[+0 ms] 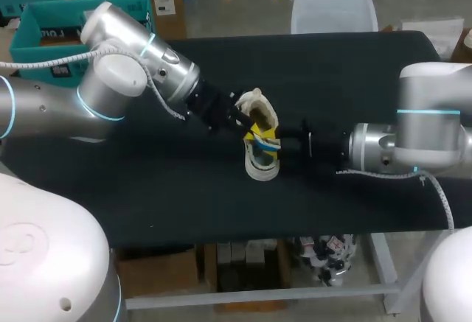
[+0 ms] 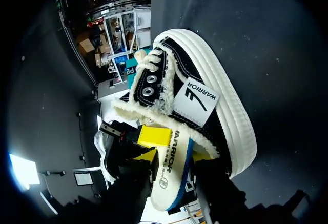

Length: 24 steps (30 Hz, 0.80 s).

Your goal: Open the shoe tongue, take the insole out of the shoe, put the insole back into the shoe, and pack the shoe into the shoebox

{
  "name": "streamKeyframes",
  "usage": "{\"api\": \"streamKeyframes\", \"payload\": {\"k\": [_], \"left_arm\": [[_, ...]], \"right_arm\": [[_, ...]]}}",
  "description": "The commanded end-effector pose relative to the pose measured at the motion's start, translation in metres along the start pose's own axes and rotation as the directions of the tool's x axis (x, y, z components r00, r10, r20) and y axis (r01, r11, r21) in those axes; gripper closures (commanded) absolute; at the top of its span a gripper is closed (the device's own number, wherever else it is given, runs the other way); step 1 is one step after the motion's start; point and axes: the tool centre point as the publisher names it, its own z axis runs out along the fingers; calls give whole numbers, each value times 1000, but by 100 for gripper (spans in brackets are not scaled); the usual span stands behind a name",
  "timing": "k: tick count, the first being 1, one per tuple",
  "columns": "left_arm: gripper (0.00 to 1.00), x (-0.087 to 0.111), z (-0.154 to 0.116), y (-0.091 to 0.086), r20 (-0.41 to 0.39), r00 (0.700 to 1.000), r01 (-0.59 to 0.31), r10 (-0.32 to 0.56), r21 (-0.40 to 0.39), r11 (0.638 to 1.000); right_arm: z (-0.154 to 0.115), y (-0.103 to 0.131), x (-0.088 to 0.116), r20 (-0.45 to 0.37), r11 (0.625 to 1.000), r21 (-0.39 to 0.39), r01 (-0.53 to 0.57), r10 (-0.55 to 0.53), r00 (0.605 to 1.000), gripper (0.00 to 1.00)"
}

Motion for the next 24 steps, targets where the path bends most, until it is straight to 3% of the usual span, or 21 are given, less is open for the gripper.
{"api": "streamKeyframes", "payload": {"k": [1, 2, 10, 12, 13, 18, 20, 24], "left_arm": [[100, 2, 2, -1, 8, 1000, 0, 0, -4, 1000], [100, 2, 2, -2, 9, 1000, 1, -1, -5, 1000], [100, 3, 0, -9, 16, 1000, 5, -5, -6, 1000], [75, 3, -1, -15, 13, 1000, -9, 9, -4, 1000], [75, 4, -2, -18, 16, 1000, -17, 17, -1, 1000], [77, 6, 0, -33, 13, 998, -55, 55, 4, 998], [100, 6, 2, -35, 11, 998, -61, 61, 4, 998], [100, 4, 6, -33, 6, 998, -62, 62, 6, 998]], "right_arm": [[-8, -8, 2, 4, 1000, -7, 1, -1, 1000, 85], [-9, -9, 2, 3, 1000, -6, 0, 0, 1000, 100], [-9, -9, -4, 3, 1000, -3, -9, 9, 1000, 100], [-7, -9, -4, 2, 1000, 0, -10, 10, 1000, 100], [-7, -9, -4, 2, 1000, 1, -10, 10, 1000, 100], [-6, -9, -2, -1, 1000, -2, -12, 12, 1000, 100], [-7, -9, -1, -2, 1000, -3, -13, 13, 1000, 100], [-4, -9, -2, 0, 1000, -3, -22, 22, 1000, 100]]}}
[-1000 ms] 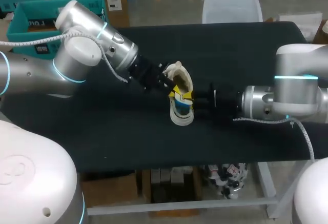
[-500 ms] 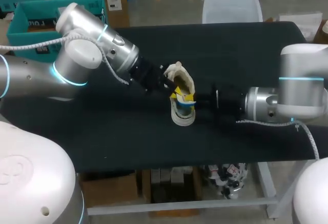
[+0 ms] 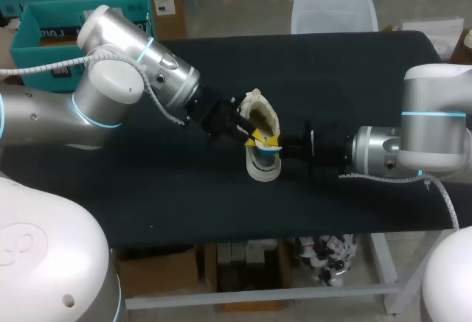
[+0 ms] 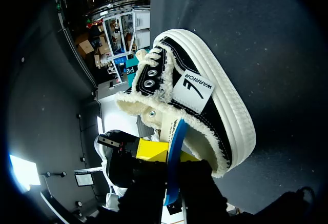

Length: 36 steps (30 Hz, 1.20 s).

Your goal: Open the shoe tongue, take the insole out of the shoe, put the insole back into the shoe, and pack the shoe into the shoebox

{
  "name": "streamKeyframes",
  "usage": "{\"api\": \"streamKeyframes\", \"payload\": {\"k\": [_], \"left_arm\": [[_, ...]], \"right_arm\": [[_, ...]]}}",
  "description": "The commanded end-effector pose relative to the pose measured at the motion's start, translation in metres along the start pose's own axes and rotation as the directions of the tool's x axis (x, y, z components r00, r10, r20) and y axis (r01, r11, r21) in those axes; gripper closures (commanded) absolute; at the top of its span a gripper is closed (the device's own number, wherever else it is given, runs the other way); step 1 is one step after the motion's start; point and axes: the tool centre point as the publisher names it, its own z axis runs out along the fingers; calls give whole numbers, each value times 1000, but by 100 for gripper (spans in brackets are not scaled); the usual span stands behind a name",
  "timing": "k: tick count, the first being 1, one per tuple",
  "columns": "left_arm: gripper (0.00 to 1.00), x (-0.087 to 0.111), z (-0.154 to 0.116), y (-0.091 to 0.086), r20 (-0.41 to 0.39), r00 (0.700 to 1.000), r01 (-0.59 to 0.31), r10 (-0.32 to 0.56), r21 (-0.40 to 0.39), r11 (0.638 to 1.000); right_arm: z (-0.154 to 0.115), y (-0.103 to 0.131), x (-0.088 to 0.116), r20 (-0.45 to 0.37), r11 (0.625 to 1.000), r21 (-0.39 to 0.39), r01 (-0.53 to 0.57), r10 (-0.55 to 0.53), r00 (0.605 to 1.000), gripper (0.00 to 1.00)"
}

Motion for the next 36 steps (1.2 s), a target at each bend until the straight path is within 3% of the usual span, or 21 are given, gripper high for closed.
{"api": "streamKeyframes", "payload": {"k": [1, 13, 21, 22, 26, 29, 33, 34, 36], "left_arm": [[100, -1, 6, 0, -3, 1000, 5, -5, -5, 1000], [100, -2, 6, 34, -22, 996, 86, -86, -14, 996], [100, 2, 4, 30, -20, 996, 87, -87, -11, 996], [100, 2, 4, 29, -19, 996, 86, -86, -11, 996], [100, 2, 5, 27, -17, 996, 84, -84, -11, 996], [100, 2, 5, 26, -15, 996, 83, -83, -10, 997], [100, 1, 5, 24, -10, 997, 81, -81, -11, 997], [100, 1, 5, 24, -8, 997, 81, -81, -10, 997], [100, 2, 4, 23, -6, 997, 82, -82, -11, 997]], "right_arm": [[4, 3, -3, 0, 1000, 1, -8, 8, 1000, 100], [26, 25, -16, 20, 997, 17, -69, 69, 997, 100], [17, 15, -9, 26, 998, 7, -60, 60, 998, 100], [13, 12, -8, 24, 998, 2, -57, 57, 998, 74], [1, 1, -4, 23, 999, -14, -42, 42, 999, 62], [-5, -5, -3, 29, 999, -21, -35, 36, 999, 67], [-10, -8, -3, 33, 999, -30, -30, 31, 999, 88], [-11, -8, -4, 33, 999, -32, -30, 32, 999, 99], [-11, -8, -6, 33, 999, -33, -32, 33, 999, 100]]}}
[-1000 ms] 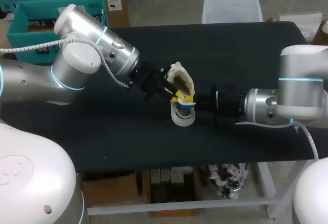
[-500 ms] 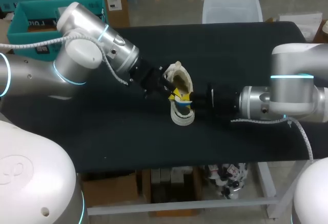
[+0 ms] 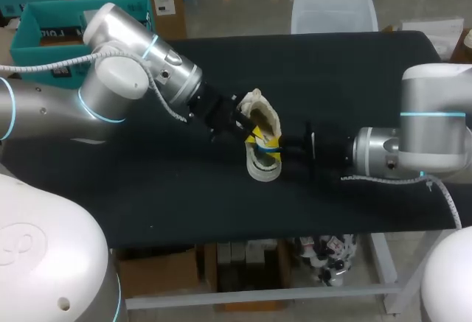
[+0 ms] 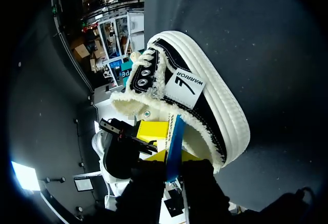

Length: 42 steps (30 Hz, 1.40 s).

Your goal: Open the shoe tongue, take the insole out of the shoe, put the insole back into the shoe, and pack the shoe into the shoebox

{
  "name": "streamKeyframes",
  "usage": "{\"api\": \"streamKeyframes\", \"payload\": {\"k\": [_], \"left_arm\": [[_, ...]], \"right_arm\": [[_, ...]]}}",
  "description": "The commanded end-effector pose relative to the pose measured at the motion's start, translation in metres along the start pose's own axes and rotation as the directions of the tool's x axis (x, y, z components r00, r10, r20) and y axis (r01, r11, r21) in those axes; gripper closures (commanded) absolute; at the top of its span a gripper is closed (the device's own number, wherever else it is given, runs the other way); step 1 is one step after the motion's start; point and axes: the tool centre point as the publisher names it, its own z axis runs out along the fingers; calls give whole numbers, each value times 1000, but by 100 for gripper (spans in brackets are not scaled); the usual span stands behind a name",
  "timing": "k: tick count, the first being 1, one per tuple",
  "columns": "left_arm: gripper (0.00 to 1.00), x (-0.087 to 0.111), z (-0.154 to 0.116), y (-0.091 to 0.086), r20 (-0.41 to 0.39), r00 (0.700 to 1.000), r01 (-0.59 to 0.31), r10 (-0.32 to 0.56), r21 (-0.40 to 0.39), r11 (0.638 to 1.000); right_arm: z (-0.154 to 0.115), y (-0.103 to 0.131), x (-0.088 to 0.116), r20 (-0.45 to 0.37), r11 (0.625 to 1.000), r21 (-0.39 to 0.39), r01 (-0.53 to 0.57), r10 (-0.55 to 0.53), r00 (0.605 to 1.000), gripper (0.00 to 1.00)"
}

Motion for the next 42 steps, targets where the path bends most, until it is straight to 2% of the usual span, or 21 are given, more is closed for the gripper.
{"api": "streamKeyframes", "payload": {"k": [1, 6, 8, 10, 11, 13, 15, 16, 23, 30, 34, 40, 41, 42], "left_arm": [[100, 2, 0, -1, 11, 1000, 1, -1, -6, 1000], [100, 3, 0, -7, 1, 1000, -3, 3, -3, 1000], [85, 4, 0, -12, -3, 1000, -18, 18, 0, 1000], [78, 5, 0, -17, -6, 999, -33, 33, 4, 999], [77, 5, 0, -19, -7, 999, -39, 39, 3, 999], [80, 5, 0, -22, -6, 999, -48, 48, 7, 999], [99, 5, 1, -23, -7, 999, -52, 52, 12, 999], [100, 4, 2, -22, -9, 999, -54, 54, 12, 998], [100, 1, 9, -7, -27, 999, -28, 28, 16, 999], [100, 1, 10, 14, -35, 999, 28, -27, 13, 1000], [100, 2, 9, 15, -36, 999, 32, -31, 13, 999], [100, 2, 8, 7, -33, 999, 13, -13, 17, 1000], [100, 2, 8, 6, -33, 999, 11, -10, 17, 1000], [100, 2, 8, 5, -33, 999, 9, -9, 16, 1000]], "right_arm": [[-6, -4, -2, 1, 1000, -6, -1, 1, 1000, 100], [-2, 0, -4, -4, 1000, 0, -8, 8, 1000, 100], [0, 1, -5, -6, 1000, 3, -10, 10, 1000, 100], [2, 2, -5, -7, 1000, 6, -12, 12, 1000, 100], [2, 2, -4, -6, 1000, 7, -12, 12, 1000, 100], [3, 3, -3, -6, 1000, 9, -12, 12, 1000, 100], [4, 3, -2, -4, 1000, 11, -12, 12, 1000, 100], [5, 4, -2, -2, 1000, 12, -13, 13, 1000, 100], [13, 11, -6, 12, 999, 24, -29, 29, 1000, 100], [29, 29, -12, 18, 997, 43, -63, 62, 998, 100], [30, 29, -8, 21, 997, 47, -60, 59, 998, 100], [18, 18, -4, 30, 999, 28, -42, 41, 999, 100], [16, 16, -4, 33, 999, 26, -40, 39, 999, 98], [14, 14, -3, 35, 999, 21, -35, 34, 999, 90]]}}
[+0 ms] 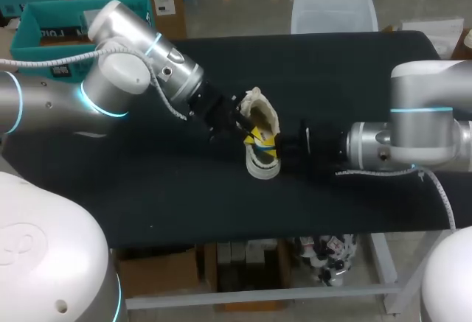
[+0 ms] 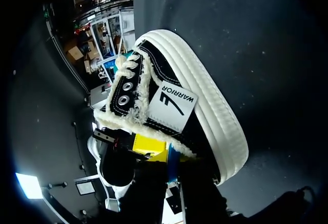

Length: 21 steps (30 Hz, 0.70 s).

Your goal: Open the shoe tongue, take the insole out of the shoe, put the insole back into the shoe, and pack the shoe into the shoebox

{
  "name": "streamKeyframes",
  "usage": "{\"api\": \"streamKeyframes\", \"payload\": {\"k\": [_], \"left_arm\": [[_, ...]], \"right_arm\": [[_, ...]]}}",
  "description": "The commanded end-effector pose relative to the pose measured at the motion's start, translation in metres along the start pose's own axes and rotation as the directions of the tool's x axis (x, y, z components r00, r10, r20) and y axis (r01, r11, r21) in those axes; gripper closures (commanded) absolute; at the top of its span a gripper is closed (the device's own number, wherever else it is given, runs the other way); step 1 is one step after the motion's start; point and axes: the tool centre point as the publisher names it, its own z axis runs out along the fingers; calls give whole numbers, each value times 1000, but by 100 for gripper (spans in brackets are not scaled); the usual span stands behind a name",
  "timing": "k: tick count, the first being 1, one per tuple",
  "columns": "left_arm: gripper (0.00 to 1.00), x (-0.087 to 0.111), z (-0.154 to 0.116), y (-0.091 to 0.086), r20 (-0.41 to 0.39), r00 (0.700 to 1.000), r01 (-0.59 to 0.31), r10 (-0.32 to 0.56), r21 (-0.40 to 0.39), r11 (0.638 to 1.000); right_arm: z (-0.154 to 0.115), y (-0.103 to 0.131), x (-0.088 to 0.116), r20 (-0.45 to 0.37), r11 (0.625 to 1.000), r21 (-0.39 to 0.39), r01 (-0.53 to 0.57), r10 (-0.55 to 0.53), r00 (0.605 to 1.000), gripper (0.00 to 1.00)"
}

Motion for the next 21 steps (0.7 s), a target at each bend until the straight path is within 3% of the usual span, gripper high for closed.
{"api": "streamKeyframes", "payload": {"k": [1, 4, 9, 12, 15, 16, 21], "left_arm": [[100, -2, 5, -7, 5, 1000, -4, 4, -4, 1000], [100, -2, 6, -8, 5, 1000, -7, 7, -6, 1000], [100, -2, 5, -11, 5, 1000, -11, 11, -10, 1000], [100, -2, 5, -11, 7, 1000, -11, 11, -13, 1000], [100, -1, 4, -11, 9, 1000, -9, 9, -15, 1000], [100, -1, 4, -11, 10, 1000, -8, 8, -15, 1000], [100, 0, 4, -13, 11, 1000, -8, 8, -15, 1000]], "right_arm": [[-7, -11, 4, 15, 1000, -19, 9, -9, 1000, 87], [-14, -17, 5, 20, 999, -31, 16, -16, 1000, 74], [-18, -20, 6, 25, 999, -40, 23, -22, 999, 70], [-19, -20, 5, 32, 999, -42, 21, -20, 999, 74], [-19, -19, 4, 44, 999, -42, 16, -14, 999, 86], [-20, -19, 3, 49, 999, -44, 14, -12, 999, 99], [-19, -16, 1, 57, 999, -42, 8, -6, 998, 100]]}}
